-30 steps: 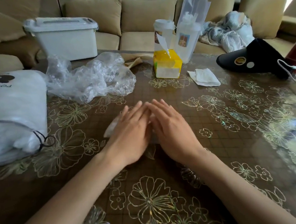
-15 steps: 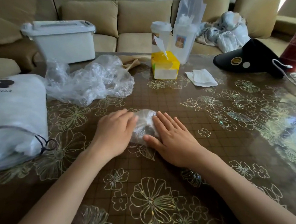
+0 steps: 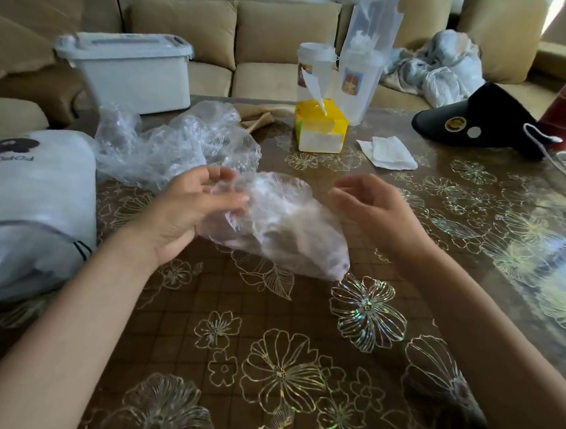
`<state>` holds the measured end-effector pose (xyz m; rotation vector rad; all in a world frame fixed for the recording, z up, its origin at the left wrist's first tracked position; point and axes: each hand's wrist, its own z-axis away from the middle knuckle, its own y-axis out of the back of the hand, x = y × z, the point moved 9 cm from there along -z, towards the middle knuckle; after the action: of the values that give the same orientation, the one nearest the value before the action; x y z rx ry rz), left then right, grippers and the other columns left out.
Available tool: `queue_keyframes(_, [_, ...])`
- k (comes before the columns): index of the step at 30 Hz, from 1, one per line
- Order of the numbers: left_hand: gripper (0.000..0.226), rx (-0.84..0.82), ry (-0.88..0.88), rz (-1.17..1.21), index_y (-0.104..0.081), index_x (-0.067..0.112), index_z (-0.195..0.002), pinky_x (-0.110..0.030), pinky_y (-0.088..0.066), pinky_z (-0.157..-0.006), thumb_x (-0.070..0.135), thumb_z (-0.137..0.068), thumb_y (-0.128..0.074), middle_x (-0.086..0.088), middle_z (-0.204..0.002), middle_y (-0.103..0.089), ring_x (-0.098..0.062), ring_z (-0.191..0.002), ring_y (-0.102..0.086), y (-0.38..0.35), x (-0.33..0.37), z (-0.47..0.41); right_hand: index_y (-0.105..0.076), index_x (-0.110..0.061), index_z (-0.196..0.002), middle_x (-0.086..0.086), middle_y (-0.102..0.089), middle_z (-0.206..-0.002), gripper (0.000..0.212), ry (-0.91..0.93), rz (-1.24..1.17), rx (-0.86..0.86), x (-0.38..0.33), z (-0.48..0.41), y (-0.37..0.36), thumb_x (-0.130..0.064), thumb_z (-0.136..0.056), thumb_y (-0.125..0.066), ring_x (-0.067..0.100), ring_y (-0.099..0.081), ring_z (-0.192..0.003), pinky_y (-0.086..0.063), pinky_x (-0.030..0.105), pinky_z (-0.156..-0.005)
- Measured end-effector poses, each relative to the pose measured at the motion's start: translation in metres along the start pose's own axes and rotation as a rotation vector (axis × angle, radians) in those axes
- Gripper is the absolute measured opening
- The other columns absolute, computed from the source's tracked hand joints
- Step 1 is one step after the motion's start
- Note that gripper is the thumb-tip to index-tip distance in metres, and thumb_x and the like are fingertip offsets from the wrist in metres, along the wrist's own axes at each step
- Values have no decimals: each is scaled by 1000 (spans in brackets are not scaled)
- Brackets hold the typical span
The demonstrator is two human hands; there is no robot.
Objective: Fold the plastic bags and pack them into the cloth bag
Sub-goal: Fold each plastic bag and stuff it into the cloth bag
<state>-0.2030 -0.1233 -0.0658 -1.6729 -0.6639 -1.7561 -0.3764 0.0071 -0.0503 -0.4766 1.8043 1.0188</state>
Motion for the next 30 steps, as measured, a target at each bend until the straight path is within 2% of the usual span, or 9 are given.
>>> queue_keyframes(3, [72, -296, 63, 278, -61, 11, -117, -33, -59, -70, 14, -50, -88, -9, -107, -67, -20, -88, -68, -20, 11, 10, -61, -16, -102, 6, -67, -102, 18, -97, -374, -50, 0, -2, 2, -28, -88, -62, 16, -61, -92, -50, 23, -79])
queue_keyframes(7, [64, -564, 119, 203, -70, 14, -109, -31, -57, -74, 16, -49, -91, -10, -108, -68, -24, -94, -67, -46, 9, 26, -55, -14, -120, 9, -67, -112, 64, -266, -572, -402, -9, 15, -29, -64, -80, -46, 20, -64, -103, -53, 30, -82])
queue_keyframes(10, [53, -530, 137, -6, -68, 13, -108, -30, -57, -77, 9, -58, -87, -12, -104, -70, -24, -91, -67, -53, -7, 23, -56, -11, -118, 5, -70, -109, 79, -384, -529, -763, -16, 49, -58, -69, -73, -27, 17, -66, -102, -56, 29, -80])
queue_keyframes(12, [47, -427, 125, -173, -63, 12, -110, -27, -56, -75, 4, -66, -77, -12, -100, -71, -23, -90, -67, -49, -13, 19, -62, -10, -107, 1, -72, -99, 56, -326, -485, -854, -17, 55, -68, -56, -84, -40, 13, -68, -91, -55, 23, -76])
queue_keyframes(15, [52, -315, 104, -133, -60, 10, -115, -25, -56, -72, 9, -65, -75, -9, -100, -72, -19, -87, -68, -47, -13, 14, -63, 2, -98, 7, -69, -86, 28, -234, -296, -740, 1, 42, -69, -21, -84, -67, 14, -66, -71, -54, 22, -65])
queue_keyframes(19, [91, -206, 174, 182, -58, 11, -118, -31, -58, -74, 36, -38, -94, -10, -106, -71, -20, -91, -69, -38, -23, 6, -60, -2, -87, 5, -66, -78, 6, -216, -404, -459, 10, 22, -58, -6, -85, -64, 12, -63, -64, -55, 23, -61])
queue_keyframes(22, [62, -219, 253, 173, -62, 6, -115, -33, -57, -79, 33, -62, -78, -13, -104, -70, -24, -92, -69, -49, -37, 13, -58, 2, -100, 13, -65, -91, 19, -195, -421, -374, 11, 17, -56, -11, -87, -62, 17, -65, -74, -56, 27, -65])
queue_keyframes(26, [22, 45, 159, -16, -64, 6, -94, -39, -54, -76, 15, -75, -69, -11, -89, -68, -21, -80, -65, -33, -37, 9, -55, -1, -101, 5, -62, -78, 11, -206, -421, -374, 9, 21, -59, -8, -92, -56, 2, -60, -51, -44, 13, -41])
queue_keyframes(30, [8, 54, 107, -41, -64, 8, -90, -25, -56, -63, 3, -84, -62, -5, -77, -70, -12, -69, -67, -30, -30, 7, -59, -7, -106, 5, -65, -81, 18, -275, -592, -431, 11, 21, -62, -1, -96, -46, 8, -63, -54, -49, 19, -42])
